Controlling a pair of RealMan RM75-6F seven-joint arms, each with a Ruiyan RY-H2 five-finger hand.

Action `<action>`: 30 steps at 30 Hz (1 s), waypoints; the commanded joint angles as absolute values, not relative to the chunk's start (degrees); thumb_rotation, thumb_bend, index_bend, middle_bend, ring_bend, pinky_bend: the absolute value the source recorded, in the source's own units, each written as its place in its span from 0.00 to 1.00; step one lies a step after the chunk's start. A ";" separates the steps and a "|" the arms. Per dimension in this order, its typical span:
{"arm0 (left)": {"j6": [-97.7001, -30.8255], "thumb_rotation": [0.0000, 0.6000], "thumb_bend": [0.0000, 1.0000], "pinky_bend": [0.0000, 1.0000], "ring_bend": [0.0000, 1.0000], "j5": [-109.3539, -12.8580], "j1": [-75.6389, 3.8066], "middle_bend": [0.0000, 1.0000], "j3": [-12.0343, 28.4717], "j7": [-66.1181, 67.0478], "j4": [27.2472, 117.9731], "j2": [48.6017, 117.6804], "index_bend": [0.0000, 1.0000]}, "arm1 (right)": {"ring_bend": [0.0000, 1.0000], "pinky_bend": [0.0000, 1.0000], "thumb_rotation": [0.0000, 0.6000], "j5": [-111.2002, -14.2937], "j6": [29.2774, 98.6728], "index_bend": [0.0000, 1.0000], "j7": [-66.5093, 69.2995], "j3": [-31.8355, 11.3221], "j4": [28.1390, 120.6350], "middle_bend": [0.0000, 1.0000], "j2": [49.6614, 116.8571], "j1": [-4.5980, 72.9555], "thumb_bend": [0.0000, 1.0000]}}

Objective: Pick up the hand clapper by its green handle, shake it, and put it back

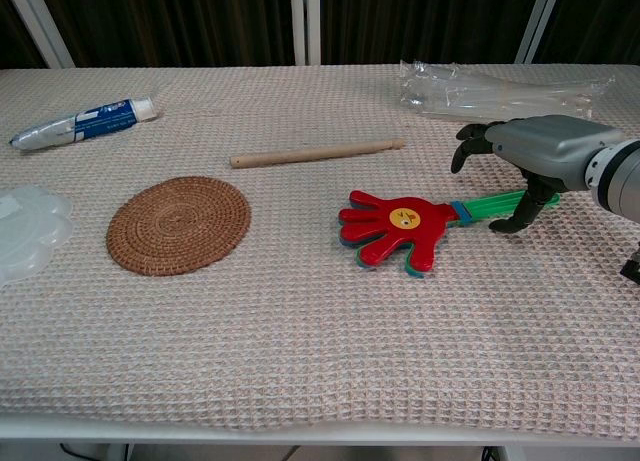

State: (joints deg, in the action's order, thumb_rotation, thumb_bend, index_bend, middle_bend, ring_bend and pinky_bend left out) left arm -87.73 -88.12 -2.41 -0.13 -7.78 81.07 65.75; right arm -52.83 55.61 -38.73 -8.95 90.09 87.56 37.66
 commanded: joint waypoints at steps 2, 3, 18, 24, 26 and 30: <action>-87.71 1.00 0.13 0.02 0.00 -88.12 -2.34 0.04 -0.14 -7.82 81.08 65.76 0.04 | 0.00 0.00 1.00 -52.73 55.82 0.28 -38.35 -8.53 89.61 0.03 87.96 38.09 0.18; -87.71 1.00 0.13 0.02 0.00 -88.12 -2.30 0.04 -0.15 -7.86 81.08 65.77 0.04 | 0.00 0.00 1.00 -52.84 55.91 0.29 -38.14 -8.39 89.54 0.04 88.02 38.17 0.18; -88.97 1.00 0.13 0.02 0.00 -89.15 -1.78 0.04 -0.18 -8.98 82.46 64.99 0.04 | 0.00 0.00 1.00 -52.96 56.33 0.41 -36.04 -7.40 88.48 0.07 88.50 39.01 0.21; -88.49 1.00 0.13 0.02 0.00 -89.12 -1.92 0.04 -0.21 -9.37 82.83 64.65 0.04 | 0.00 0.00 1.00 -52.39 56.49 0.48 -36.07 -7.14 88.23 0.09 88.60 39.42 0.22; -88.39 1.00 0.13 0.02 0.00 -89.06 -1.93 0.04 -0.19 -9.56 82.82 64.61 0.04 | 0.00 0.00 1.00 -52.46 56.94 0.51 -36.02 -7.09 88.12 0.09 88.71 39.42 0.23; -88.25 1.00 0.13 0.02 0.00 -89.02 -1.93 0.04 -0.20 -9.82 82.75 64.65 0.04 | 0.00 0.00 1.00 -52.78 57.94 0.62 -35.68 -7.14 88.00 0.13 88.99 39.31 0.26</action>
